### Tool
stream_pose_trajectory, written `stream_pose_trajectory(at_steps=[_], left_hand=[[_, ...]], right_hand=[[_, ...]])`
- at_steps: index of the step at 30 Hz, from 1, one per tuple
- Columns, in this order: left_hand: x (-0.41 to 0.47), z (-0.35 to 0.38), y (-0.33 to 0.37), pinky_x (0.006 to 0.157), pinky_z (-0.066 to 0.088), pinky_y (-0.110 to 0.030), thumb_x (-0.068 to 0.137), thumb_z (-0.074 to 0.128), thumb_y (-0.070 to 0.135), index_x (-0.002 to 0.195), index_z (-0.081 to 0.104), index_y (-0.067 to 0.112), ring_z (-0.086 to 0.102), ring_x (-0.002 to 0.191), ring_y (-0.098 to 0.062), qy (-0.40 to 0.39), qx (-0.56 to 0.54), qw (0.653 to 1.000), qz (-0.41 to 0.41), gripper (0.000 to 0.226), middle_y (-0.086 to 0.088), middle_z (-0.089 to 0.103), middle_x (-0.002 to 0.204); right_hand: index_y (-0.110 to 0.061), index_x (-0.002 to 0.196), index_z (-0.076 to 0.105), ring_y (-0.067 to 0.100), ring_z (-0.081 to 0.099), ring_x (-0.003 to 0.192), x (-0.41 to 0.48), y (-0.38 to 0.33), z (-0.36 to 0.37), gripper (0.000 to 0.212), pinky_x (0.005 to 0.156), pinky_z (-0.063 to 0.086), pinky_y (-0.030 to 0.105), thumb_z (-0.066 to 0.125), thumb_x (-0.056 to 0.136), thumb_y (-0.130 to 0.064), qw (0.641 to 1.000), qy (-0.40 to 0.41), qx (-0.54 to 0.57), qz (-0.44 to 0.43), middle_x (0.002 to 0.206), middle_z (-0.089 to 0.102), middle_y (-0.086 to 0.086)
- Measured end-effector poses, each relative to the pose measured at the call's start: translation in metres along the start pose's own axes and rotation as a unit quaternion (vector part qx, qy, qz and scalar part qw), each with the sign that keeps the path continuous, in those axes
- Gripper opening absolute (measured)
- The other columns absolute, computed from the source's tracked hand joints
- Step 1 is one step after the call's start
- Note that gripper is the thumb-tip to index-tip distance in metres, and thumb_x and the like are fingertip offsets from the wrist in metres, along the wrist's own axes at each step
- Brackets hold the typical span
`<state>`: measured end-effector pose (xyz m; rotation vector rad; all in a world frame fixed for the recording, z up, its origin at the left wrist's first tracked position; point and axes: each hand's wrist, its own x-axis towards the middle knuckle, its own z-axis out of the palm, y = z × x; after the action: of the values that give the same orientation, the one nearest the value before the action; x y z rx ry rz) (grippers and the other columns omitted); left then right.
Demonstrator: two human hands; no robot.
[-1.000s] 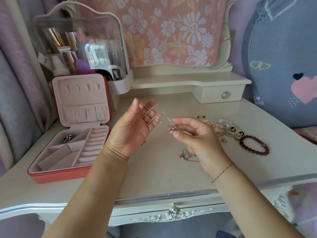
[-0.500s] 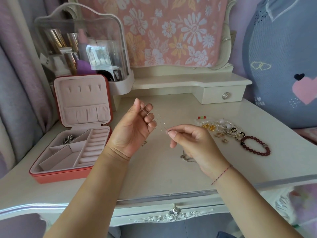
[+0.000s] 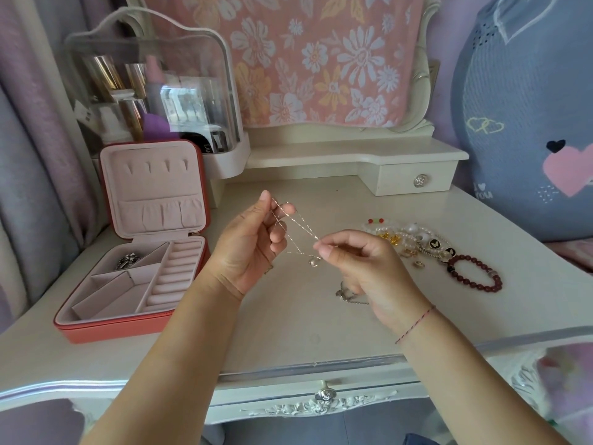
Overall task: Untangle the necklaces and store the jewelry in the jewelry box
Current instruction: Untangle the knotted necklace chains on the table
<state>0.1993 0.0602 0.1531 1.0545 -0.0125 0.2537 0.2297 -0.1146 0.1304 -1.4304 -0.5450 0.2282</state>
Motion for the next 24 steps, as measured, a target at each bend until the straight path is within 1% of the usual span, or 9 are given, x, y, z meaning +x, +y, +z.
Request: stream_pose_trajectory(at_steps=[3,6,8,10,12,14,16,20,24], left_hand=[[-0.0008,0.0007,-0.0006,0.046,0.039,-0.017,0.098,0.045,0.029,0.076,0.051,0.017,0.044,0.05,-0.007,0.006,0.031,0.999,0.008,0.026,0.004,0.059,0.066],[-0.0007,0.0005,-0.0027,0.06,0.047,-0.02,0.097,0.045,0.03,0.077,0.05,0.017,0.049,0.059,-0.01,0.004,0.047,0.999,0.007,0.025,0.004,0.056,0.06],[-0.0003,0.0008,-0.0029,0.072,0.046,-0.023,0.096,0.044,0.032,0.078,0.05,0.018,0.055,0.066,-0.009,0.003,0.047,0.999,0.009,0.024,0.006,0.06,0.059],[0.0,0.0004,-0.0018,0.077,0.043,-0.026,0.093,0.044,0.035,0.077,0.049,0.021,0.059,0.071,-0.008,-0.006,0.021,1.0,0.015,0.022,0.009,0.062,0.059],[-0.0003,-0.0001,-0.0001,0.077,0.047,-0.024,0.095,0.042,0.034,0.076,0.05,0.021,0.062,0.069,-0.007,-0.024,-0.038,0.999,0.015,0.024,0.009,0.067,0.065],[-0.0007,-0.0006,0.0014,0.073,0.054,-0.023,0.094,0.042,0.033,0.069,0.057,0.021,0.066,0.068,-0.007,-0.042,-0.09,0.995,0.005,0.032,0.005,0.074,0.079],[-0.0019,0.0003,0.0024,0.071,0.057,-0.023,0.092,0.041,0.033,0.061,0.062,0.022,0.069,0.069,-0.007,-0.058,-0.113,0.992,-0.009,0.039,0.001,0.076,0.09],[-0.0032,0.001,0.0039,0.069,0.059,-0.025,0.096,0.035,0.031,0.061,0.061,0.02,0.072,0.073,-0.01,-0.066,-0.124,0.99,-0.025,0.045,-0.003,0.076,0.099],[-0.0027,-0.0008,0.004,0.069,0.059,-0.026,0.098,0.033,0.031,0.068,0.056,0.018,0.073,0.075,-0.011,-0.069,-0.128,0.989,-0.029,0.04,-0.005,0.075,0.104]], right_hand=[[-0.013,0.083,0.07,0.006,0.022,0.039,0.003,-0.0008,-0.0037,0.002,0.041,0.02,0.016,0.069,0.083,-0.011,0.998,0.026,0.051,-0.01,0.049,0.045,-0.012],[-0.02,0.076,0.07,0.007,0.021,0.043,0.0054,0.0004,-0.0048,0.003,0.041,0.019,0.018,0.072,0.075,-0.022,0.996,0.04,0.082,-0.001,0.068,0.045,0.004],[-0.016,0.078,0.065,0.006,0.022,0.041,0.0062,0.0022,-0.0051,0.006,0.041,0.019,0.018,0.07,0.08,-0.019,0.995,0.051,0.085,0.005,0.077,0.053,0.008],[-0.011,0.083,0.061,0.005,0.022,0.038,0.0054,0.0032,-0.0044,0.007,0.039,0.019,0.016,0.062,0.09,-0.01,0.996,0.052,0.074,0.0,0.075,0.063,0.005],[-0.009,0.088,0.059,0.004,0.024,0.035,0.004,0.0027,-0.003,0.007,0.036,0.021,0.016,0.057,0.093,-0.005,0.997,0.053,0.055,-0.009,0.068,0.063,0.007],[-0.01,0.091,0.056,0.001,0.034,0.033,0.0033,0.002,-0.0021,0.01,0.037,0.025,0.011,0.055,0.092,0.0,0.998,0.055,0.036,-0.015,0.068,0.057,0.015],[-0.013,0.091,0.056,0.0,0.039,0.034,0.003,0.002,-0.0016,0.015,0.038,0.025,0.011,0.054,0.092,0.002,0.999,0.045,0.011,-0.023,0.067,0.054,0.016],[-0.02,0.086,0.071,0.002,0.031,0.037,0.001,0.0024,0.0013,0.027,0.04,0.023,0.011,0.053,0.094,-0.002,0.998,0.019,-0.033,-0.039,0.06,0.052,0.002],[-0.017,0.084,0.076,0.008,0.021,0.04,0.0009,-0.0004,0.0008,0.031,0.04,0.016,0.018,0.05,0.091,-0.002,1.0,-0.008,0.006,0.0,0.06,0.05,-0.002]])
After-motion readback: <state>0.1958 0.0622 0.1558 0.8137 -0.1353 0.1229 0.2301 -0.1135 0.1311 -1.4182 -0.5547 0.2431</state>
